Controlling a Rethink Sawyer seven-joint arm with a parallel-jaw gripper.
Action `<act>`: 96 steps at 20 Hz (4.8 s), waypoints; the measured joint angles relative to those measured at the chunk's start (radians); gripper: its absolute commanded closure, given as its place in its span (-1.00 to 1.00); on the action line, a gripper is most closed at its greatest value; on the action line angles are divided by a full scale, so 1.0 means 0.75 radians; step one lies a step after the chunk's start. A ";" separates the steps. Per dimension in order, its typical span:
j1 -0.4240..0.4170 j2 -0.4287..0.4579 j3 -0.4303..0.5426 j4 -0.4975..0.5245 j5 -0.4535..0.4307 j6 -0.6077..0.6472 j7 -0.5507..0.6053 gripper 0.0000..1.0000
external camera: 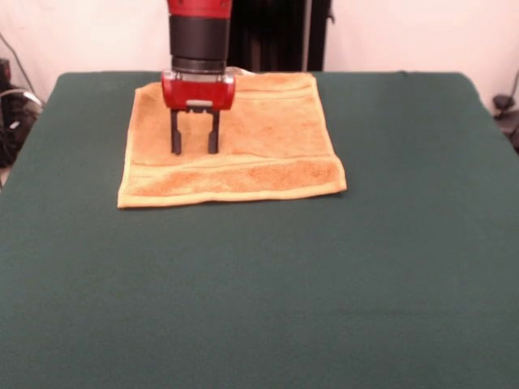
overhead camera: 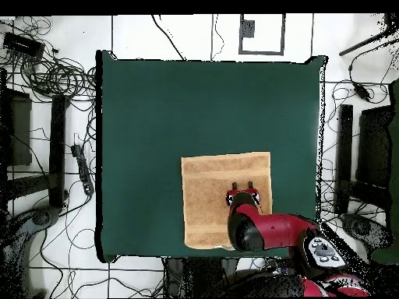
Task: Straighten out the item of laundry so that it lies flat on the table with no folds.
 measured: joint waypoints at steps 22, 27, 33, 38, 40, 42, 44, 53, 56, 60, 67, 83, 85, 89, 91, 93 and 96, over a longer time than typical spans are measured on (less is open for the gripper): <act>0.063 -0.002 -0.021 -0.049 0.060 0.133 0.000 -1.00; 0.073 0.023 -0.057 -0.045 0.017 0.002 0.000 -1.00; 0.046 0.062 -0.078 -0.046 -0.099 -0.189 0.000 -1.00; 0.045 0.082 -0.097 -0.046 -0.112 -0.264 0.000 -1.00; 0.048 0.095 -0.111 -0.046 -0.112 -0.304 0.000 -1.00; 0.051 0.102 -0.119 -0.047 -0.112 -0.323 0.000 -1.00; 0.058 0.113 -0.134 -0.048 -0.112 -0.357 0.000 -1.00; 0.084 0.158 -0.189 -0.060 -0.113 -0.480 0.000 -1.00; 0.092 0.170 -0.204 -0.065 -0.113 -0.513 0.000 -1.00; 0.096 0.181 -0.215 -0.068 -0.113 -0.541 0.000 -1.00; 0.078 0.169 -0.193 -0.065 -0.118 -0.510 0.000 -1.00; 0.080 0.034 -0.067 -0.058 0.011 -0.024 0.000 -1.00; 0.083 0.032 -0.067 -0.059 0.017 -0.013 0.000 -1.00; 0.083 0.036 -0.071 -0.057 0.015 -0.033 0.000 -1.00; 0.082 0.048 -0.084 -0.050 0.013 -0.090 0.000 -1.00; 0.081 0.055 -0.092 -0.046 0.008 -0.124 0.000 -1.00; 0.074 0.075 -0.107 -0.043 -0.019 -0.208 0.000 -1.00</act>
